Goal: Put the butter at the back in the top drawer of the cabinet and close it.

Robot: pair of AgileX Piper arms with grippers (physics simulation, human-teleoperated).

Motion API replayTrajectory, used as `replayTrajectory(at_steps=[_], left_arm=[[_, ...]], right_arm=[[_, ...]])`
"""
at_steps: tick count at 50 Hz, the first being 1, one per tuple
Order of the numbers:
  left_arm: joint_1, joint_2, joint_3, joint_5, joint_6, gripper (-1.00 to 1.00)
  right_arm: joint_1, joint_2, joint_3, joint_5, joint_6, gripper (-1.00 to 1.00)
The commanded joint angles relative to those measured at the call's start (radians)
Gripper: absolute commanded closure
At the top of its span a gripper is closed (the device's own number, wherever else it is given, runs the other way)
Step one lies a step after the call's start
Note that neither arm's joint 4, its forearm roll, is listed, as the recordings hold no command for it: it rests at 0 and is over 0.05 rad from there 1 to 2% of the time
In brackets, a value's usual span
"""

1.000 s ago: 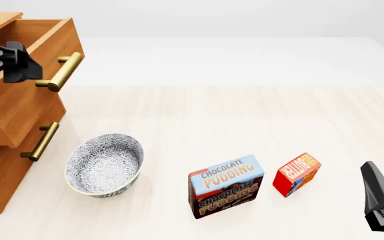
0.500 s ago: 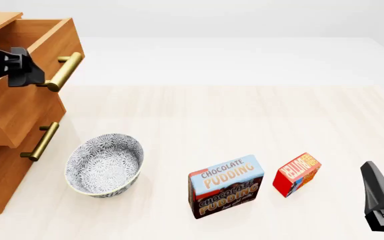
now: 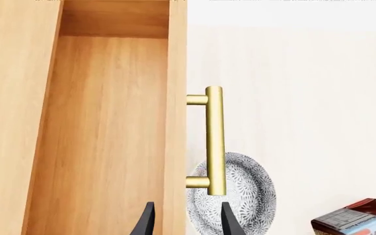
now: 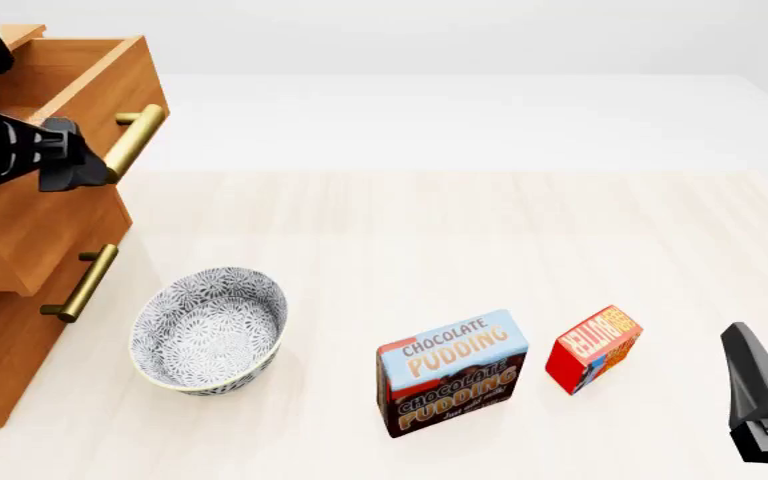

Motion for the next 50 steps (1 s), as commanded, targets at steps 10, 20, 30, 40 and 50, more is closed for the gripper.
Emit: replayTrajectory(at_steps=[10,20,30,40,50], left_arm=[[-0.008,0.016,0.033,-0.022,0.010,-1.00],[-0.007,0.017,0.041,-0.026,0.016,-1.00],[-0.007,0.020,0.047,-0.031,0.022,-1.00],[-0.021,0.014,0.042,-0.029,0.036,-1.00],[-0.026,0.003,0.038,-0.024,0.058,-1.00]], right_arm=[[0.000,0.000,0.000,0.000,0.000,-1.00],[0.000,0.000,0.000,0.000,0.000,-1.00],[0.000,0.000,0.000,0.000,0.000,-1.00],[0.000,0.000,0.000,0.000,0.000,-1.00],[0.000,0.000,0.000,0.000,0.000,-1.00]])
